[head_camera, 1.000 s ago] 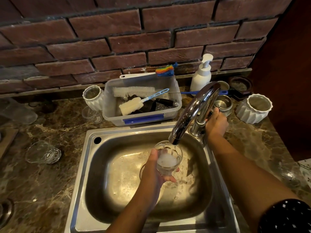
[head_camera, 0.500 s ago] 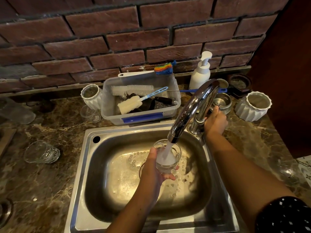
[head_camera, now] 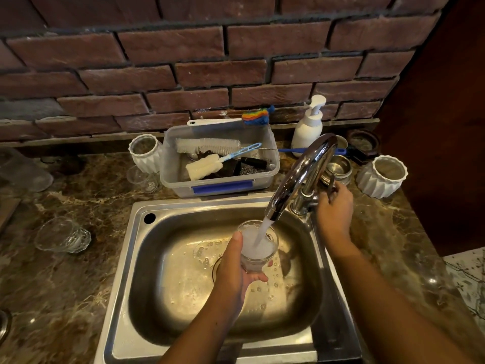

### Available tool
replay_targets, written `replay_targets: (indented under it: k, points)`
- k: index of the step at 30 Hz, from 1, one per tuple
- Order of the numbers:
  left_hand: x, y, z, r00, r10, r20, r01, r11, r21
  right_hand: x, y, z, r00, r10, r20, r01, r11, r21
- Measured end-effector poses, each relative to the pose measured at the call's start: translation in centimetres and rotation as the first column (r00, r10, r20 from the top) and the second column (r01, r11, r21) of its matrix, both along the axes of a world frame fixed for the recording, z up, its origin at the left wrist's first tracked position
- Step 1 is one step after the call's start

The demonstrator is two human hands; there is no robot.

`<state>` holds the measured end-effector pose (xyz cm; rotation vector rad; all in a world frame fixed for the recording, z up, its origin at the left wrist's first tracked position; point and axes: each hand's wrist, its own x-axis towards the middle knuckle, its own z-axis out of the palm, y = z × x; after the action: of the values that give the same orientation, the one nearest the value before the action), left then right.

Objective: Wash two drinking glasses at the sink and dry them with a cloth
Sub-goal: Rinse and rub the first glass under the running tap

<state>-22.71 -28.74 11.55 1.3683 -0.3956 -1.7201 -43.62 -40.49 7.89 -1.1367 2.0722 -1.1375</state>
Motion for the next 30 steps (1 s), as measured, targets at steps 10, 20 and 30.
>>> replay_targets:
  k: [10, 20, 30]
  points:
    - [1.1, 1.1, 0.6, 0.984, -0.144, 0.109, 0.155, 0.984, -0.092, 7.5, 12.3, 7.1, 0.538, 0.767, -0.349, -0.806, 0.59, 0.054]
    - [1.9, 0.8, 3.8, 0.952, -0.209, 0.224, 0.217, 0.976, -0.008, 9.7, 8.6, 9.8, 0.251, 0.962, -0.109, -0.869, 0.273, 0.412]
    - [3.7, -1.4, 4.0, 0.986, -0.096, 0.139, 0.103, 0.994, -0.043, 9.3, 9.5, 7.9, 0.503, 0.763, 0.407, -0.811, 0.579, -0.083]
